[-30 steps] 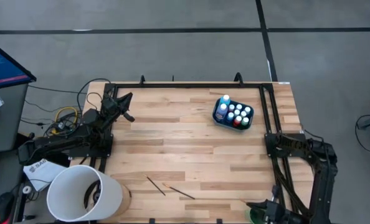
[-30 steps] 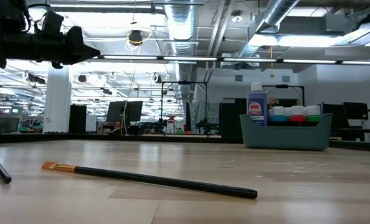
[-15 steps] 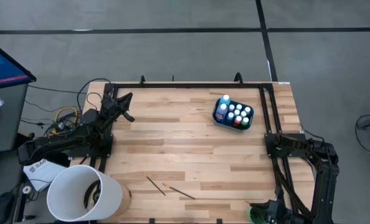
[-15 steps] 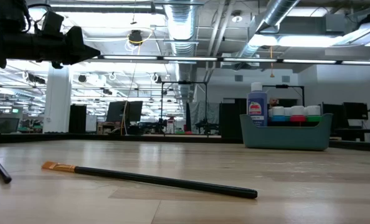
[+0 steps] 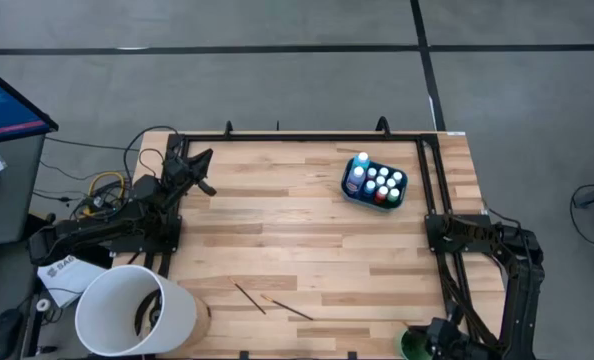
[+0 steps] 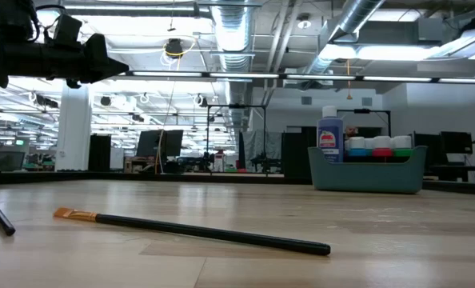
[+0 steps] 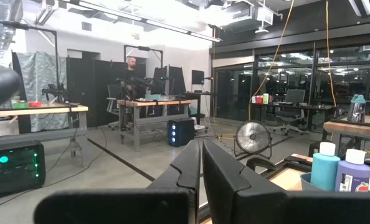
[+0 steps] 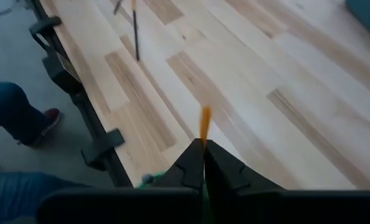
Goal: Pick & Place Paint Supplies
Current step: Put the yellow paint brush into the green cup, then put the right gold paint brush into the green cup
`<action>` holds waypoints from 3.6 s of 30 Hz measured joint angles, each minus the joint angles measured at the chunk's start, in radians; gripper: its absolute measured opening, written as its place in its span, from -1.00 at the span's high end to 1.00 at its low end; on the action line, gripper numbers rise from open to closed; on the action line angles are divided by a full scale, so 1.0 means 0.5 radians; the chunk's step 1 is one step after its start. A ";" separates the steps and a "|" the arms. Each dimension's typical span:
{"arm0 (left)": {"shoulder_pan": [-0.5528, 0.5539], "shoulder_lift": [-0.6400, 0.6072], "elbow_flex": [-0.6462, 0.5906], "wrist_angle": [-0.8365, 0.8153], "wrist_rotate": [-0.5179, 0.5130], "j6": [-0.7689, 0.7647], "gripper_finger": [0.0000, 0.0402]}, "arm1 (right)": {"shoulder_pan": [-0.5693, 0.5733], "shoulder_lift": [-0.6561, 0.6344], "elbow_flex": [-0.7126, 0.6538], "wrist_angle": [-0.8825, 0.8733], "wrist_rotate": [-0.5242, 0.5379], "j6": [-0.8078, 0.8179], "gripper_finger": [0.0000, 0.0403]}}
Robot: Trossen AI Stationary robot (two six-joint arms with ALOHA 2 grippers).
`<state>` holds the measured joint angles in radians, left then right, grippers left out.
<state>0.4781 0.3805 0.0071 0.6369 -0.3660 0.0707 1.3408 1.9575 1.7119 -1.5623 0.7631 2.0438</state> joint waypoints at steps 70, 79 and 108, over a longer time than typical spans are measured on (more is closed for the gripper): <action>-0.001 0.000 0.000 0.000 0.000 0.000 0.96 | -1.885 0.711 0.430 2.266 -0.846 -3.563 0.17; -0.001 0.000 0.000 0.000 0.000 -0.001 0.96 | -1.879 0.846 0.428 2.301 -0.843 -3.493 0.04; 0.000 0.001 0.000 0.000 0.001 -0.001 0.96 | -1.862 1.032 0.436 2.216 -0.798 -3.342 0.45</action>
<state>0.4782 0.3809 0.0071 0.6369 -0.3656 0.0704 0.4099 2.4735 1.9301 -0.4545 0.3643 0.3730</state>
